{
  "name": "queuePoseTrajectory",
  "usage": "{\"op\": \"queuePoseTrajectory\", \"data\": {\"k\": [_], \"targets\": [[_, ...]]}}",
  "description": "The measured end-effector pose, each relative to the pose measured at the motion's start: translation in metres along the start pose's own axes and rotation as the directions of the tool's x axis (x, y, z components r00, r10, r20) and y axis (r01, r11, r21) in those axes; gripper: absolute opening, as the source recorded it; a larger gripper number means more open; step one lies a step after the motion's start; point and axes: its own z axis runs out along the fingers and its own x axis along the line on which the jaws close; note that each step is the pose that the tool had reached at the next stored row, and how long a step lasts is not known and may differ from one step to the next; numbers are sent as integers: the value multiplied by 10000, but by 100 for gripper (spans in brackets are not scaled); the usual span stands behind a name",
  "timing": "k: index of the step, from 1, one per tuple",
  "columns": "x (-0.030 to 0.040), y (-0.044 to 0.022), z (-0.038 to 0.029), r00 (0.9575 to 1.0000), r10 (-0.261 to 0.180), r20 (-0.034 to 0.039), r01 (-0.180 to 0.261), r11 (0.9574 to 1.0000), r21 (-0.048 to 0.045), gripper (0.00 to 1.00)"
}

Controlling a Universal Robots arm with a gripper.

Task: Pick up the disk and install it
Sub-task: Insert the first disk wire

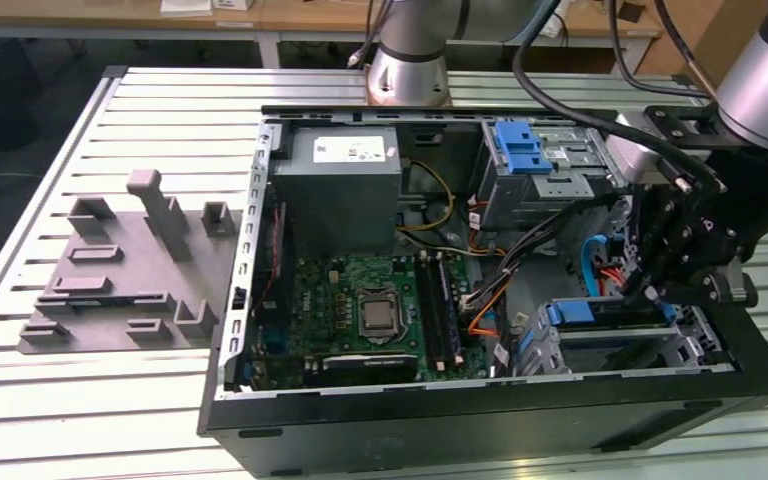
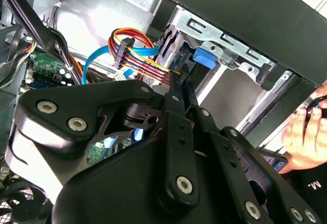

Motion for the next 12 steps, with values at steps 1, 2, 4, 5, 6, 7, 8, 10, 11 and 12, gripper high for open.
{"op": "queuePoseTrajectory", "data": {"k": [1,2,4,5,6,7,8,10,11,12], "targets": [[0,-3,4,10000,0,-1,0,10000,-11,16],[-1,-6,8,10000,0,-1,0,10000,-23,16],[-2,-14,19,10000,-2,-1,2,10000,-47,16],[-3,-18,26,10000,-2,0,2,10000,-61,16],[-3,-22,30,10000,-3,-3,3,10000,-70,16],[-3,-23,32,10000,-3,-7,3,10000,-74,16],[-3,-23,32,10000,-2,-7,2,10000,-74,16],[-3,-23,33,10000,-2,-6,2,10000,-75,16],[-3,-23,34,10000,-3,-4,3,10000,-75,16],[-3,-23,36,10000,-3,-1,3,10000,-75,17]]}}
